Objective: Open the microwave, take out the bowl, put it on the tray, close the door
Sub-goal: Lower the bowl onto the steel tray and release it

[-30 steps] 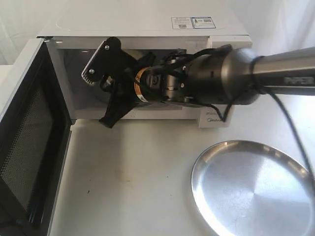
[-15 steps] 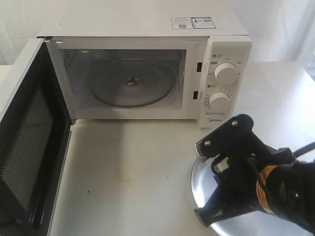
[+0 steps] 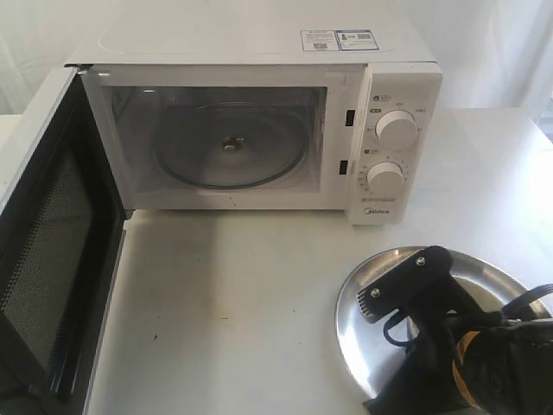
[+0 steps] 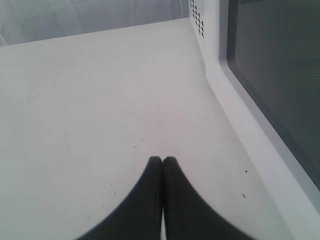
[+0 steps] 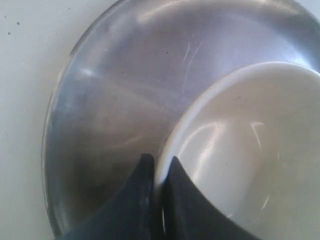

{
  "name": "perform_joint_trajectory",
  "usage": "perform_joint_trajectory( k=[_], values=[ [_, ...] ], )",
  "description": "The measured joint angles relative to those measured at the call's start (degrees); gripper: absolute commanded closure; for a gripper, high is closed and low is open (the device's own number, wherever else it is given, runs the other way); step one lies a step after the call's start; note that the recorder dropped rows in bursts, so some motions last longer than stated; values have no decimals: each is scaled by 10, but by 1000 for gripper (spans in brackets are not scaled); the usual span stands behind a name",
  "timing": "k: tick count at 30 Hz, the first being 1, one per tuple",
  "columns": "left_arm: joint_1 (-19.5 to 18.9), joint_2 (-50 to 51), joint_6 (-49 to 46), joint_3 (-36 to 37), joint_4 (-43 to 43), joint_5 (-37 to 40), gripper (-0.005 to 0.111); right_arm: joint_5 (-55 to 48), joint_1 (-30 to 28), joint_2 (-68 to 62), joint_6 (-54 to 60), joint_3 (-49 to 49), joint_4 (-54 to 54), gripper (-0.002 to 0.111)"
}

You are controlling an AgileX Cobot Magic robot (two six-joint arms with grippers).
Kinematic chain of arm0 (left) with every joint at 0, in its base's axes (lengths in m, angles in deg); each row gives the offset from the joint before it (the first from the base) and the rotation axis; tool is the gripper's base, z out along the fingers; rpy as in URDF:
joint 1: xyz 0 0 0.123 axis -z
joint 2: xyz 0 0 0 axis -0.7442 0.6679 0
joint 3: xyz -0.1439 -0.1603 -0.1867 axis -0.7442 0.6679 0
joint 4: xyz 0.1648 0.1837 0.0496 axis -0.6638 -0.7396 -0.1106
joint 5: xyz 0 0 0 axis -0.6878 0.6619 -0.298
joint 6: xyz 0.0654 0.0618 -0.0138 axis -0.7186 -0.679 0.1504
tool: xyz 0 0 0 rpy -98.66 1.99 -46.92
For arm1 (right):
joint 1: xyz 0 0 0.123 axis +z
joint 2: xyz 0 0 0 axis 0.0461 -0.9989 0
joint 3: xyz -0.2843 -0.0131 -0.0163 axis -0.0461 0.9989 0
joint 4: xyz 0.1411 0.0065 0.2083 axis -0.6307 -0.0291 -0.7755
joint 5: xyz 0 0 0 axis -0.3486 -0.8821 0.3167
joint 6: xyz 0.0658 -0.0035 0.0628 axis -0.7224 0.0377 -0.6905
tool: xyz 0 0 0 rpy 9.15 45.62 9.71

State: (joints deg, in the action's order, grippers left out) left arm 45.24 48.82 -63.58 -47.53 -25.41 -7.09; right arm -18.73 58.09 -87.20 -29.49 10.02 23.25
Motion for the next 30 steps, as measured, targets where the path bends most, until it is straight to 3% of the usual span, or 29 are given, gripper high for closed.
perform_joint_trajectory(
  k=[2, 3, 5, 6, 8, 9, 13, 18, 23, 30],
  values=[
    [0, 0, 0, 0, 0, 0, 107, 2, 0, -7, -1, 0, 3, 87],
    [0, 0, 0, 0, 0, 0, 107, 6, 0, -8, -1, 0, 5, 70],
    [0, 0, 0, 0, 0, 0, 107, 26, 0, -8, -1, 0, 19, 51],
    [0, 0, 0, 0, 0, 0, 107, 47, 0, -5, -1, 0, 26, 50],
    [0, 0, 0, 0, 0, 0, 107, 84, 0, 9, -1, 0, 39, 55],
    [0, 0, 0, 0, 0, 0, 107, 100, 0, 17, -1, 0, 45, 63],
    [0, 0, 0, 0, 0, 0, 107, 281, 0, 120, -1, -1, 111, 108],
    [0, 0, 0, 0, 0, 0, 107, 409, 0, 175, 38, -42, 124, 108],
    [0, 0, 0, 0, 0, 0, 107, 565, 0, 96, 212, -85, 55, 108],
    [0, 0, 0, 0, 0, 0, 107, 630, 0, -45, 361, -99, -10, 105]
  ],
)
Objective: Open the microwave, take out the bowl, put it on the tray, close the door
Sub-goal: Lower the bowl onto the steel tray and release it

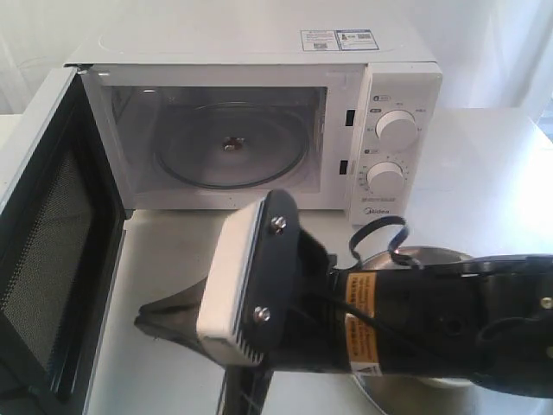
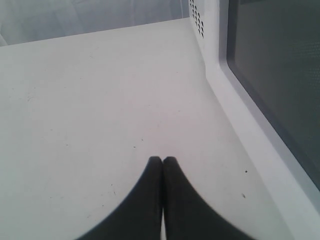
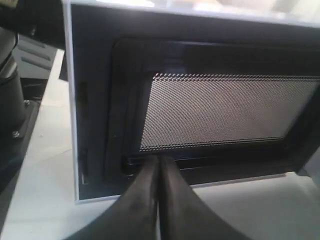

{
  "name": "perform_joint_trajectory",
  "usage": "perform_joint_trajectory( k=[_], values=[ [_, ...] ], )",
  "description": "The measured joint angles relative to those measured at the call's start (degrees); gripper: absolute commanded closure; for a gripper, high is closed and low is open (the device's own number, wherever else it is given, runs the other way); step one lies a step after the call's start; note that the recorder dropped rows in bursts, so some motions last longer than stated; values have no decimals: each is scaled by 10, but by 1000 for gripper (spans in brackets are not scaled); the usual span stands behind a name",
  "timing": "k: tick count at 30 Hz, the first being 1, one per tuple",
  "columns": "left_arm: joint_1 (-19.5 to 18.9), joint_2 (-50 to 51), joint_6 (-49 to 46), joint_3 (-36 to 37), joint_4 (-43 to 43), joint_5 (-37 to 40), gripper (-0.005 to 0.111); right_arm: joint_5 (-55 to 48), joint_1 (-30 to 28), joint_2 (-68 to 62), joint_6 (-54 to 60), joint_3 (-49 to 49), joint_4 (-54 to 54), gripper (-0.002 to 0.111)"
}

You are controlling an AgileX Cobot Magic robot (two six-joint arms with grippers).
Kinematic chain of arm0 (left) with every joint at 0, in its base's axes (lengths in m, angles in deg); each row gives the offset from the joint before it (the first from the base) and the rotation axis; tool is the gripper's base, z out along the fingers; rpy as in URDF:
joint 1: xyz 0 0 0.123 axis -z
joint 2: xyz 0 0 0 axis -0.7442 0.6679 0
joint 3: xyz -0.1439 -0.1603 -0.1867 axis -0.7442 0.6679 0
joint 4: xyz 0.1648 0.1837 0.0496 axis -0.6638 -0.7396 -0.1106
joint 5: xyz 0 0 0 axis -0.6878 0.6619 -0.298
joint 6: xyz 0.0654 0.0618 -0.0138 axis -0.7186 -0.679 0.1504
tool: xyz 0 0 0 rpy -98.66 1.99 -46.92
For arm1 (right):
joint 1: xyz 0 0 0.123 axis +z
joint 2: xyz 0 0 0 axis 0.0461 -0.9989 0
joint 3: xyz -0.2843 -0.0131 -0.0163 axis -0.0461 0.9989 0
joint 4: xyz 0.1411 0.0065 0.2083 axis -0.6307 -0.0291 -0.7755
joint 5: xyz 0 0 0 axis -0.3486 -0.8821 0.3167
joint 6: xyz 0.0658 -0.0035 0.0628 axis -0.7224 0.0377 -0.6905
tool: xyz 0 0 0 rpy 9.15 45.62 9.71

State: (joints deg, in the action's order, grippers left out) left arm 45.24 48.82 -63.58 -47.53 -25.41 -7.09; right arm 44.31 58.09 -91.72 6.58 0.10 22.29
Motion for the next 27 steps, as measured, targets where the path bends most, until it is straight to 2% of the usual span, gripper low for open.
perform_joint_trajectory(
  k=[2, 7, 9, 14, 18, 27],
  values=[
    [0, 0, 0, 0, 0, 0, 107, 26, 0, -26, 10, 0, 9, 95],
    [0, 0, 0, 0, 0, 0, 107, 77, 0, -63, 31, 0, 41, 53],
    [0, 0, 0, 0, 0, 0, 107, 90, 0, -68, 34, 0, 44, 46],
    [0, 0, 0, 0, 0, 0, 107, 124, 0, -69, 39, -1, 45, 47],
    [0, 0, 0, 0, 0, 0, 107, 129, 0, -69, 28, -20, 45, 53],
    [0, 0, 0, 0, 0, 0, 107, 152, 0, -76, -68, -66, 118, 54]
  ],
)
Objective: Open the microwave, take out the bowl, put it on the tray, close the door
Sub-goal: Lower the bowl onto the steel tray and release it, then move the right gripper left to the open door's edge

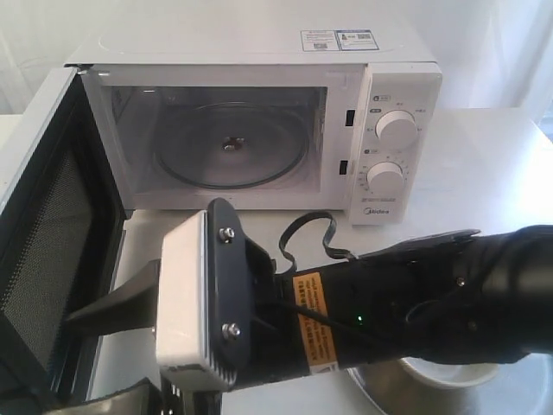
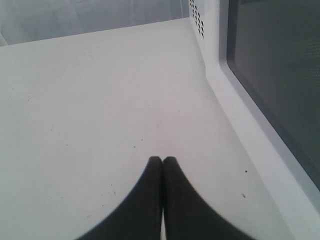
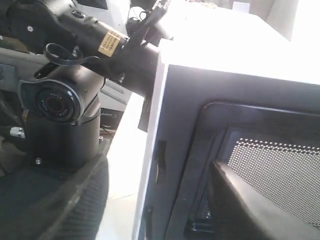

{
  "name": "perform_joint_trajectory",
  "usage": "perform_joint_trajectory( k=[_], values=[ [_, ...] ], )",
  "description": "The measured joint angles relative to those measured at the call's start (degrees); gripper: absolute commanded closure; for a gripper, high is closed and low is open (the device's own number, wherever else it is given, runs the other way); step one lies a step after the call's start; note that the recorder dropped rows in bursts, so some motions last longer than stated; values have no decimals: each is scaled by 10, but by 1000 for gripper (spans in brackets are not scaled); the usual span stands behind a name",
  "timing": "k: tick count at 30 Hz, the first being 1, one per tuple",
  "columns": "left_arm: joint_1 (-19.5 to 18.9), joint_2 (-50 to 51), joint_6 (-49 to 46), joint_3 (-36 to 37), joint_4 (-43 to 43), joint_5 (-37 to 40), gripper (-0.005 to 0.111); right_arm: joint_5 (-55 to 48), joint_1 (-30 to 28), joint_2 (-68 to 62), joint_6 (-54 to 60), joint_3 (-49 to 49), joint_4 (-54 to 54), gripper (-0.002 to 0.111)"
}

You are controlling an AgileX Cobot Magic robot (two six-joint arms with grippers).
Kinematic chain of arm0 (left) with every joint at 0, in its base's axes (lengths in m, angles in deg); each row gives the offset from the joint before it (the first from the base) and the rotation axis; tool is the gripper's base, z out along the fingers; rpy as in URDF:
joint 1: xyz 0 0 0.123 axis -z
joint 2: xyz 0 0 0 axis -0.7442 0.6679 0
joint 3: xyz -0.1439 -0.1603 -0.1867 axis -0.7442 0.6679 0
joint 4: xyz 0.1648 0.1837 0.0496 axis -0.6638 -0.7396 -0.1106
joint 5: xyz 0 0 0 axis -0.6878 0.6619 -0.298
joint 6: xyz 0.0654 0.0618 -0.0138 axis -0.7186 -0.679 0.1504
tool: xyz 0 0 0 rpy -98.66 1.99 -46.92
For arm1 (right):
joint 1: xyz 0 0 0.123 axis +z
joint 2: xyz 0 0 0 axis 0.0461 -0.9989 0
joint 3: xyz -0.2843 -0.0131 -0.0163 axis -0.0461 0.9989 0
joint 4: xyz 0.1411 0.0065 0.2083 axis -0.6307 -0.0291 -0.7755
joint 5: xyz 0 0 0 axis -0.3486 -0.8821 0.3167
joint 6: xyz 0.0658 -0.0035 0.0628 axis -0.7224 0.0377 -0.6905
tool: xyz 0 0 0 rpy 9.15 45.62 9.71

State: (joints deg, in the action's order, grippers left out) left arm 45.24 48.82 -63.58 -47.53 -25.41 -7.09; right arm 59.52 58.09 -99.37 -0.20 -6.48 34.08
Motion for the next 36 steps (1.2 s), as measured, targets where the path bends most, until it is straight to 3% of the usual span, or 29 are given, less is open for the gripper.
perform_joint_trajectory(
  k=[13, 24, 36],
  values=[
    [0, 0, 0, 0, 0, 0, 107, 32, 0, -120, -14, -62, 20, 54],
    [0, 0, 0, 0, 0, 0, 107, 40, 0, -123, -28, -85, 22, 64],
    [0, 0, 0, 0, 0, 0, 107, 42, 0, -123, -47, -85, 26, 64]
  ],
)
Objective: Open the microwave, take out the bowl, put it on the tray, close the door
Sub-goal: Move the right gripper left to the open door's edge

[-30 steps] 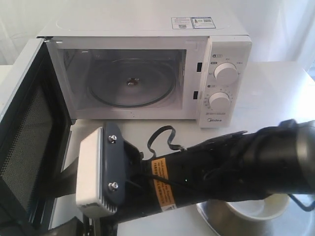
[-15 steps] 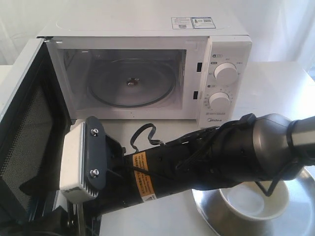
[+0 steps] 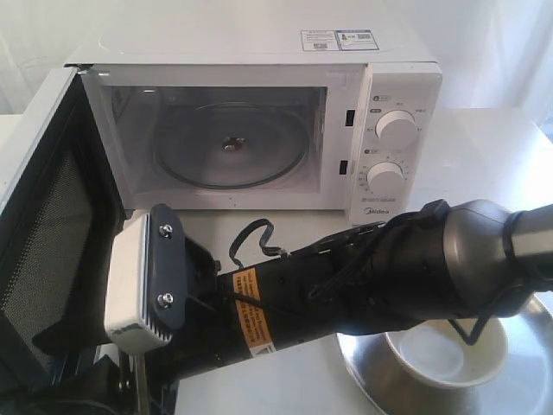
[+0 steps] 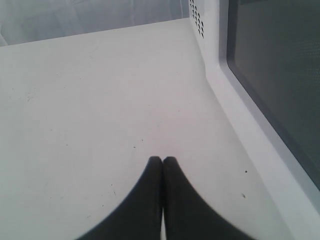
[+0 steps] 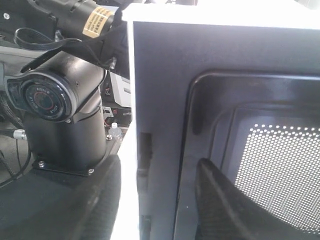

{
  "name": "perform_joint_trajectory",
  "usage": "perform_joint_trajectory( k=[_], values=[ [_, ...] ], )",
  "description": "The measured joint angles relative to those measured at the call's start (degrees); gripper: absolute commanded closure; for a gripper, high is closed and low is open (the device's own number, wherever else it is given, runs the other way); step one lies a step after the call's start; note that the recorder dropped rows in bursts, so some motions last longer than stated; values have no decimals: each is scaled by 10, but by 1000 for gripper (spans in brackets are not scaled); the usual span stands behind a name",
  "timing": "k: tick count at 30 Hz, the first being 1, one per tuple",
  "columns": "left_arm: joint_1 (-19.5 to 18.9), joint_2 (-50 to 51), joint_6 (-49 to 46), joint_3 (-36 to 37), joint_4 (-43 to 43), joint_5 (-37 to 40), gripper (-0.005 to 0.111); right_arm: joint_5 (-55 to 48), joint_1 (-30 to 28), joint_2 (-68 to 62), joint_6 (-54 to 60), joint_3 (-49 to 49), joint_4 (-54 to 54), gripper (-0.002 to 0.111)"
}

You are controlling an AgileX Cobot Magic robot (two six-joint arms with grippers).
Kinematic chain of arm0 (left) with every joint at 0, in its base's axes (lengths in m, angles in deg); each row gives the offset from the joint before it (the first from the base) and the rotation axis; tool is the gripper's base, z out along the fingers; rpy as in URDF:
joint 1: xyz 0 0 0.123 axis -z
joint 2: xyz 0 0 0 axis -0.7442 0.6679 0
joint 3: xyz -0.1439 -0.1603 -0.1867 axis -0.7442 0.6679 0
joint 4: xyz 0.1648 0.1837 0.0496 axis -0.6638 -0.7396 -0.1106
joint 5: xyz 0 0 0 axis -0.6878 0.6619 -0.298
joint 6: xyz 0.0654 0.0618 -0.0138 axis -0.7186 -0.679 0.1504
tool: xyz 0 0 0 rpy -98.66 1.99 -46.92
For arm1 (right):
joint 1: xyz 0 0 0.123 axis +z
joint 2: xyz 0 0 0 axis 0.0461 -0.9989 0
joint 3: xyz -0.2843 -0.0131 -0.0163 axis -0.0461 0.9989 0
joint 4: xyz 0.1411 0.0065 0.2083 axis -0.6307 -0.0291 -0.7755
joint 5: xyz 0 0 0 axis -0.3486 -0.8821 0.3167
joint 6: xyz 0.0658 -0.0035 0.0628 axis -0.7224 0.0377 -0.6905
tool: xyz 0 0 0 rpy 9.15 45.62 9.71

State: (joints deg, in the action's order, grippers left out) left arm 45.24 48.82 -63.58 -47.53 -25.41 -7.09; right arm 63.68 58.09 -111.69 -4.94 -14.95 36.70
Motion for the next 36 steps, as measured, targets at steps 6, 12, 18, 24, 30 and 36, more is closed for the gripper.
perform_joint_trajectory(
  k=[6, 12, 18, 24, 30, 36],
  values=[
    [0, 0, 0, 0, 0, 0, 107, 0, 9, -4, -3, -3, 2, 56],
    [0, 0, 0, 0, 0, 0, 107, -1, 27, -36, -10, -28, 6, 57],
    [0, 0, 0, 0, 0, 0, 107, -5, 29, -47, -12, -39, 8, 90],
    [0, 0, 0, 0, 0, 0, 107, -6, 29, -44, -21, -40, 9, 108],
    [0, 0, 0, 0, 0, 0, 107, -5, 29, -44, -33, -40, 15, 108],
    [0, 0, 0, 0, 0, 0, 107, -2, 29, -38, -37, -40, 42, 108]
  ],
)
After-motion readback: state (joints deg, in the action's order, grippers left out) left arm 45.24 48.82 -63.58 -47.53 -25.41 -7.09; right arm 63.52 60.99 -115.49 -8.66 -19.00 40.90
